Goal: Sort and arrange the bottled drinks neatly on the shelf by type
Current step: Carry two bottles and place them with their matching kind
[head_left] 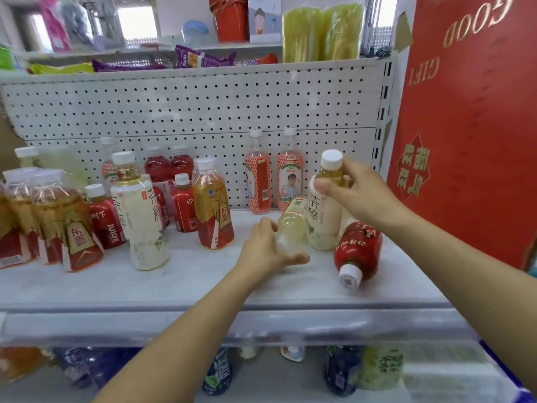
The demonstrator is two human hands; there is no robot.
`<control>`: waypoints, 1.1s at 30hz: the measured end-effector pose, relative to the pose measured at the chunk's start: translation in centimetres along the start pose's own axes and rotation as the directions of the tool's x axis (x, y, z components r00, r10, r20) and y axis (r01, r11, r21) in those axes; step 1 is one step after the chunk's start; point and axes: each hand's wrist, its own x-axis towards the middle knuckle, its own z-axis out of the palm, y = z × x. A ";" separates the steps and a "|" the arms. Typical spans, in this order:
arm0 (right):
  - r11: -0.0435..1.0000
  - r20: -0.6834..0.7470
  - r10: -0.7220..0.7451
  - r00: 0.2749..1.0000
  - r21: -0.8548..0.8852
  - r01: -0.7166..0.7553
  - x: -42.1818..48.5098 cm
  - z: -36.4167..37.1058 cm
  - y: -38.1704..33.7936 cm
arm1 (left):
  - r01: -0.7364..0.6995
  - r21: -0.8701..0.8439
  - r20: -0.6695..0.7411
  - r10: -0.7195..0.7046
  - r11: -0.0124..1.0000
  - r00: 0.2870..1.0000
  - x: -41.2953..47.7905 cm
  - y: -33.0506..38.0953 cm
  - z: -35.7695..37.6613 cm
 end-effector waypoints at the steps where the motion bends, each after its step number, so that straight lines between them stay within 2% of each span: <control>1: 1.000 -0.009 0.025 1.000 0.003 -0.025 0.5 0.1 0.0 | -0.032 0.062 -0.047 0.035 0.998 0.998 0.1 0.4 0.4; 3: 0.998 -0.015 0.065 0.998 0.018 -0.065 1.4 0.1 0.1 | -0.071 0.111 -0.108 0.083 0.991 0.991 0.3 0.6 0.8; 6: 0.991 0.001 0.113 0.994 0.072 -0.113 2.4 -0.1 0.3 | -0.075 0.080 -0.205 0.090 0.994 0.975 0.3 0.4 -0.5; 9: 0.989 -0.003 0.130 0.992 0.068 -0.129 3.3 0.0 0.7 | -0.114 0.058 -0.350 0.127 0.992 0.928 0.3 1.2 -3.7; 11: 0.990 -0.009 0.134 0.991 0.051 -0.133 3.9 0.4 0.8 | -0.143 0.107 -0.394 0.174 0.984 0.903 0.5 2.1 -6.3; 13: 0.988 -0.011 0.150 0.989 0.031 -0.150 4.5 0.7 0.6 | -0.152 0.188 -0.362 0.212 0.970 0.908 1.1 3.3 -8.7; 16: 0.980 0.008 0.192 0.981 0.057 -0.192 5.6 1.0 0.5 | -0.142 0.328 -0.235 0.226 0.934 0.945 2.5 5.1 -11.1; 19: 0.978 0.027 0.198 0.980 0.060 -0.200 6.7 1.7 0.4 | -0.192 0.489 -0.094 0.270 0.851 0.958 4.7 6.4 -12.1; 22: 0.980 0.029 0.186 0.982 0.060 -0.188 7.8 2.8 0.2 | -0.227 0.579 0.001 0.279 0.783 0.960 7.1 6.6 -12.7; 29: 0.954 0.094 0.232 0.968 0.175 -0.245 7.6 3.4 0.4 | -0.224 0.661 -0.009 0.306 0.716 0.952 11.3 5.2 -11.5; 33: 0.952 0.043 0.305 0.951 -0.013 -0.305 4.7 1.3 1.8 | -0.216 0.682 -0.008 0.302 0.699 0.953 11.8 4.7 -10.6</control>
